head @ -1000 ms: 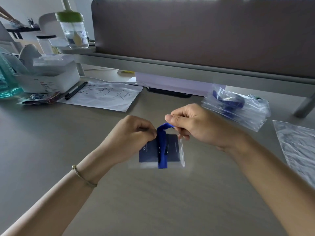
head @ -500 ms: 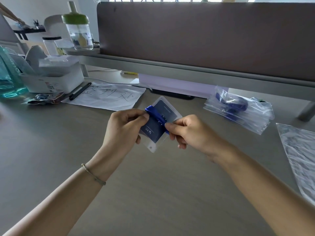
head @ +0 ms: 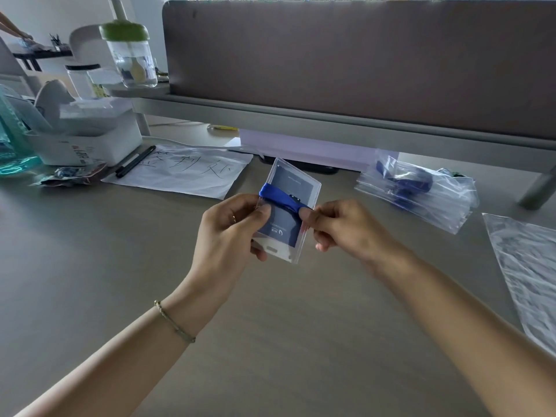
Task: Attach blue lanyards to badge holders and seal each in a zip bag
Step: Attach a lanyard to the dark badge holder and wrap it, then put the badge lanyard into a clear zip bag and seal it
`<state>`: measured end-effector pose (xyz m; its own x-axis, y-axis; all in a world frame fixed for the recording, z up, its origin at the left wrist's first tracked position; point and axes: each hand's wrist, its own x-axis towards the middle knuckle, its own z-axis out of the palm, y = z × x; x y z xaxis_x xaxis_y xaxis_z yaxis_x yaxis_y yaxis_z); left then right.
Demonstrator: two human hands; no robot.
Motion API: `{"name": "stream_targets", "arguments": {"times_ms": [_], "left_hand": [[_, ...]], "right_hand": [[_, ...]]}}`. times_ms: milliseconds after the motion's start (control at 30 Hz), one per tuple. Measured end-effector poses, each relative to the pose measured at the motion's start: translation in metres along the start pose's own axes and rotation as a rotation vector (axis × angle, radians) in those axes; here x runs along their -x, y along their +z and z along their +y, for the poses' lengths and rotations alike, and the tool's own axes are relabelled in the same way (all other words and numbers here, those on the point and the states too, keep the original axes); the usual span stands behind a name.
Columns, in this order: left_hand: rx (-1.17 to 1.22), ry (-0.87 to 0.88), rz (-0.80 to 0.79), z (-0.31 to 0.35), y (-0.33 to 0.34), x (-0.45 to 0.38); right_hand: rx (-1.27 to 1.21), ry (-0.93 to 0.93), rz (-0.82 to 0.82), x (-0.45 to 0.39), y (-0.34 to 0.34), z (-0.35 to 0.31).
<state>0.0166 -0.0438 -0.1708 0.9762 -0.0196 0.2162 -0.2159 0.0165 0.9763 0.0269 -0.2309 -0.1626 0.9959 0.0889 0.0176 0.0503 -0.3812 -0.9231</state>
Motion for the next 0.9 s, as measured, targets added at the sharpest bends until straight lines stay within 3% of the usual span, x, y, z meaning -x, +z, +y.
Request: {"name": "stream_targets", "arguments": {"times_ms": [100,333,433,633,900], "left_hand": [[-0.088,-0.041,-0.003,-0.006,-0.001,-0.003],[-0.656,0.116,0.024,-0.023,-0.005,-0.008],[-0.683,0.13,0.051,-0.026,-0.001,-0.008],[-0.753,0.251,-0.069,-0.019,0.026,-0.007],[-0.7,0.407,-0.299,-0.002,0.1,0.024]], "right_hand": [[0.001,-0.022,-0.006,-0.004,0.001,0.007],[0.099,-0.121,0.09,-0.006,-0.006,0.008],[0.134,-0.162,0.176,-0.002,-0.012,0.005],[0.215,-0.162,0.38,0.028,-0.039,0.015],[0.143,-0.097,0.63,0.117,-0.104,0.029]]}}
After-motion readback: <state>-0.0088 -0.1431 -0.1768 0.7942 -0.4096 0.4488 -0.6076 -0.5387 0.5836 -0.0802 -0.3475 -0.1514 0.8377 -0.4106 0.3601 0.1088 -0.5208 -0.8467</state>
